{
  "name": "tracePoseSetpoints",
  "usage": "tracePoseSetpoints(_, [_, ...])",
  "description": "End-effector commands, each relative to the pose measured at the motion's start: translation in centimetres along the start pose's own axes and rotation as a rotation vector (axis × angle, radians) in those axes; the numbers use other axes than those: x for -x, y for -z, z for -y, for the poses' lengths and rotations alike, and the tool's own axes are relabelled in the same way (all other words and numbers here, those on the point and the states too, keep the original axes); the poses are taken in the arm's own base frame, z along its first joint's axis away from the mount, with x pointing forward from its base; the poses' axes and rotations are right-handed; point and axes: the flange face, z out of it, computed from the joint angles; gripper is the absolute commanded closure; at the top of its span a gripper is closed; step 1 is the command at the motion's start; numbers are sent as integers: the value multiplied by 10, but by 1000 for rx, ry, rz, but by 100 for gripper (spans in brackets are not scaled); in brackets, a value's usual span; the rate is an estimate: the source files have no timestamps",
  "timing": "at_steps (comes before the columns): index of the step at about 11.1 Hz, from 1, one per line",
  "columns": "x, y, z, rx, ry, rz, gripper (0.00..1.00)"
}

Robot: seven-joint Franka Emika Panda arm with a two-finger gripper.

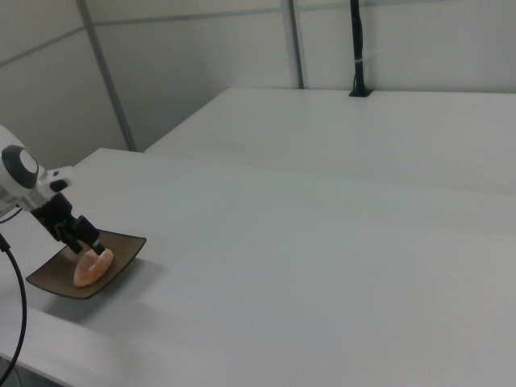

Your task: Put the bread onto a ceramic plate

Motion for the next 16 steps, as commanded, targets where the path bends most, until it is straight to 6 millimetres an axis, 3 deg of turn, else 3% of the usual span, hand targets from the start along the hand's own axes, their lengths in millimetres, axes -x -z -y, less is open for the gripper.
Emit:
tracePoseSetpoints(1, [-26,56,-31,-43,-121,-23,0])
tracePoseSetpoints(3, [-56,108,-69,-82,-244,-1,0])
tracePoseSetpoints(5, [-84,150,-121,-121,-372,8,0])
tracePoseSetpoints(7, [-97,176,-180,-151,-490,21,0])
tracePoseSetpoints(9, [-98,189,-225,-153,-512,16,0])
tracePoseSetpoints(11, [-94,189,-269,-193,-442,82,0])
tracePoseSetpoints(13, [-92,181,-310,-217,-338,119,0])
tracePoseSetpoints(16, [-95,163,-355,-241,-171,115,0])
